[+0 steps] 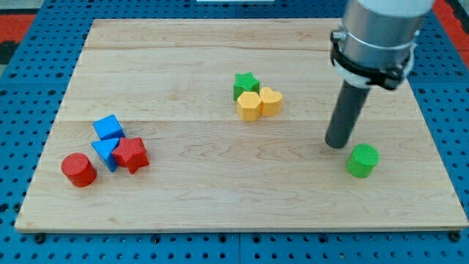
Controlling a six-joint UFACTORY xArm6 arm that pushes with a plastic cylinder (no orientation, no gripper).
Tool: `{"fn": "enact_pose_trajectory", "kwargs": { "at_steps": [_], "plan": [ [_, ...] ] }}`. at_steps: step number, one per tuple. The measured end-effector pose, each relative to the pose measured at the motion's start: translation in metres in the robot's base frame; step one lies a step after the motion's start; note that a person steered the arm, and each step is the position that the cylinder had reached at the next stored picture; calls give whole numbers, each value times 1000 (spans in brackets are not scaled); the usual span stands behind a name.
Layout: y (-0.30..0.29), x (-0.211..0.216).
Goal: Push the yellow blocks to the right side of the board
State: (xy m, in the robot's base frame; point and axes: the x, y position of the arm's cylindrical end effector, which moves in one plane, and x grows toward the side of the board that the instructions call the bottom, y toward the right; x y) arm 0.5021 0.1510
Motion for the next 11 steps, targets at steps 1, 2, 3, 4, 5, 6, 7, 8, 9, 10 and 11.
{"fn": "enact_pose_trajectory", "kwargs": {
  "at_steps": [1,2,3,4,5,6,7,8,9,10,11],
  "plan": [
    [-1,6],
    [-52,-9],
    [-148,-16],
    [-165,-75],
    [-141,-99],
    [-57,-92],
    [-14,-82],
    [-23,-128],
    [45,-151],
    [40,-107],
    [21,-78]
  ]
}}
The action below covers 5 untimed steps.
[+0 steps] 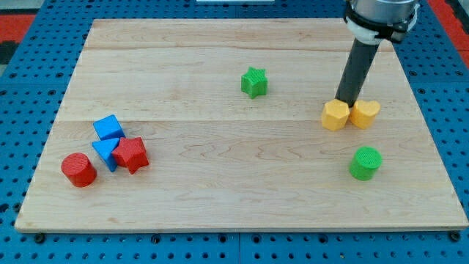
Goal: Push the yellow blocks to the right side of the board
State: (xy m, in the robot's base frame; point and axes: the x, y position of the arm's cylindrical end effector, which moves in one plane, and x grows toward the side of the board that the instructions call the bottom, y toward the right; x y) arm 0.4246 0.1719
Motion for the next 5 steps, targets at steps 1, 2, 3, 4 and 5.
{"fn": "enact_pose_trajectory", "kwargs": {
  "at_steps": [1,2,3,4,5],
  "plan": [
    [4,-14],
    [-10,-26],
    [6,-59],
    [83,-67],
    [169,-25]
  ]
}}
